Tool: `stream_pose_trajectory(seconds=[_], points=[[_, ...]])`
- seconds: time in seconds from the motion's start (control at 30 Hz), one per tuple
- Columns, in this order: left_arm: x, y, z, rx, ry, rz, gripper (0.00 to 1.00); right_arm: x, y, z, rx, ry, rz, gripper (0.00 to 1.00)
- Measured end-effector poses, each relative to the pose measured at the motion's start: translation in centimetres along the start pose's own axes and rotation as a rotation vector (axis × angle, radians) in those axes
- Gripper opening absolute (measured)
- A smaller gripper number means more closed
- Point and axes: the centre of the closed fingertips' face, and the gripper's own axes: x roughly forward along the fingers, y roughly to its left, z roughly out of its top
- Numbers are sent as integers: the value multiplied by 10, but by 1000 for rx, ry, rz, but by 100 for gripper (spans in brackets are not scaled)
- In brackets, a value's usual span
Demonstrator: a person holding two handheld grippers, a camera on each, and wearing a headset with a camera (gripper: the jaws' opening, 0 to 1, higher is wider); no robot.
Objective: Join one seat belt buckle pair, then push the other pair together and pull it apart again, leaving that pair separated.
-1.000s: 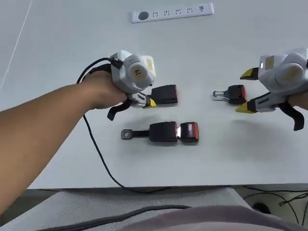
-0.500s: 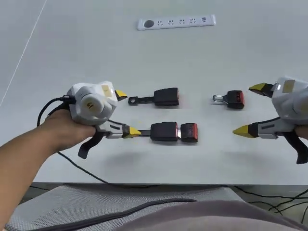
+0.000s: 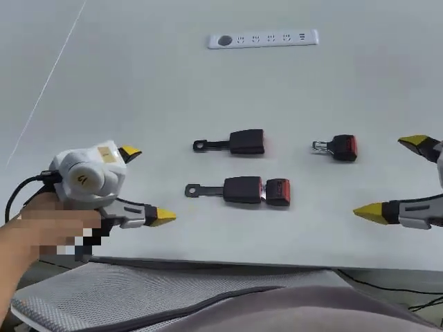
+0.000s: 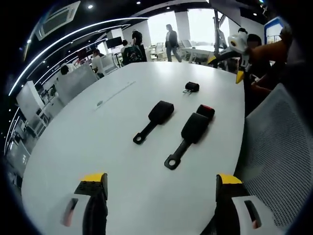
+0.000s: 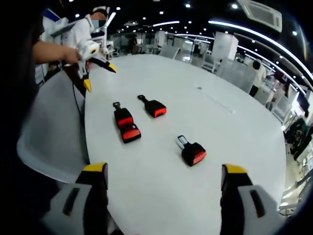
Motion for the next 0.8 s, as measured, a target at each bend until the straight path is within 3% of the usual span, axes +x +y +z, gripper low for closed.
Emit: stream_pose_trajectory(seconds=[0.07, 0.13, 0.27, 0.37, 0.8], points=[[-3, 4, -5, -35, -1, 16, 100, -1, 0, 1, -6, -2, -8, 100], [-4, 6, -11, -57, 14, 21, 100, 0, -4, 1, -9, -2, -37, 100], [-4, 4, -12, -74, 11, 32, 100, 1, 2, 5, -22, -11, -32, 100], [-4, -1, -12, -62, 6, 27, 100, 3, 6, 7, -40, -13, -32, 100], [4, -10, -6, -33, -17, 23, 100, 5, 16, 10, 16, -31, -28, 100]])
